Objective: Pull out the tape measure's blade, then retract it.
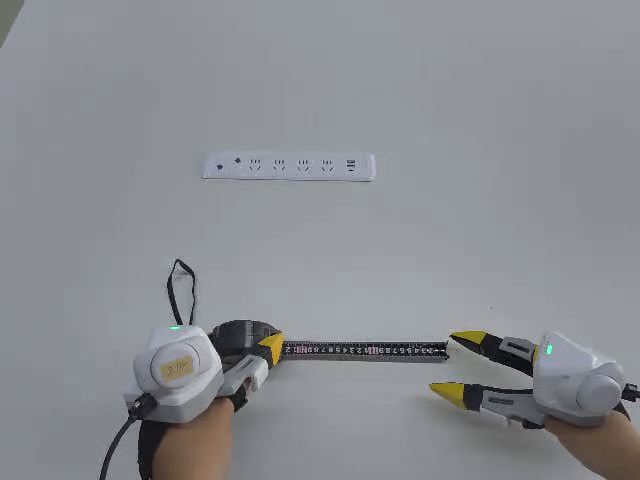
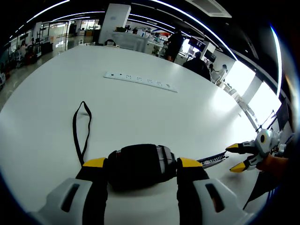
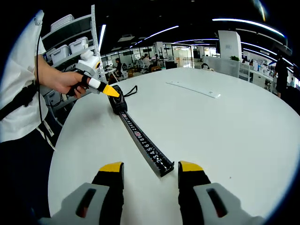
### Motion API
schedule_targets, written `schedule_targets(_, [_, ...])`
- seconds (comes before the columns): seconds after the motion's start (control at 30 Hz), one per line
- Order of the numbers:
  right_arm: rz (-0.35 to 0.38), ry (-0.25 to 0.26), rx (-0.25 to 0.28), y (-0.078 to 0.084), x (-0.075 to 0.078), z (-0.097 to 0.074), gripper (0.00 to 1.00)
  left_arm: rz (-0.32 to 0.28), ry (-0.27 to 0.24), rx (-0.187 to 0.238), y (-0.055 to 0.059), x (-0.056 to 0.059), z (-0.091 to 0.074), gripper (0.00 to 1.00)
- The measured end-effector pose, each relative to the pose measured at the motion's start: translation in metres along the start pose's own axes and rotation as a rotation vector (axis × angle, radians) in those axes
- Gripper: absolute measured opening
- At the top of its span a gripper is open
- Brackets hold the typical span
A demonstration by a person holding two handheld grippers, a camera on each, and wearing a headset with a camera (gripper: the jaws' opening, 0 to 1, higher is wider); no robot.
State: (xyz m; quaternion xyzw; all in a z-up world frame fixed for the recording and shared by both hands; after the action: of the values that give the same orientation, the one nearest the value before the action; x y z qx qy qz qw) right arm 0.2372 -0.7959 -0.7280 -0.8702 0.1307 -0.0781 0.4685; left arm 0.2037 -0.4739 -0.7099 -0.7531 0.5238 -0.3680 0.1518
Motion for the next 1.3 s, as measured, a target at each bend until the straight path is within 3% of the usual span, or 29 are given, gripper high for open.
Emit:
schedule_targets(0.23, [-0.009, -0.015, -0.004, 0.007, 0.005, 0.001, 0.42, -0.005, -0.002, -0.003, -0.001, 0.002, -0.002, 0.57])
schedule_targets(0.87, [-0.123, -0.069, -0.029, 0.015, 0.017, 0.011, 0.26, -0.011, -0.005, -0.007, 0.0, 0.0, 0.0, 0.57])
schedule_targets(1.3, [-0.16, -0.096, -0.01, 0.017, 0.024, 0.01, 0.14, -0.017, -0.007, -0.006, 0.001, -0.002, 0.002, 0.57])
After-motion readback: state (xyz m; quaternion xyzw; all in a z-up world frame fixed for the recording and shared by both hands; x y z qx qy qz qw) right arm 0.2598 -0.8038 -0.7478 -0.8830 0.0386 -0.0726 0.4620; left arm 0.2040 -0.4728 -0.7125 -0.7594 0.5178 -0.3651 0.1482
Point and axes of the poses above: the centre of the closed fingertips' face, and the gripper's own axes: z roughly forward along the fingers, x roughly to its right, y roughly out of its underside, the point moved 6 cm from there along -z, roughly backward along the fingers, and after that the axes turned 10 degrees about -z, right-handed, at the moved point
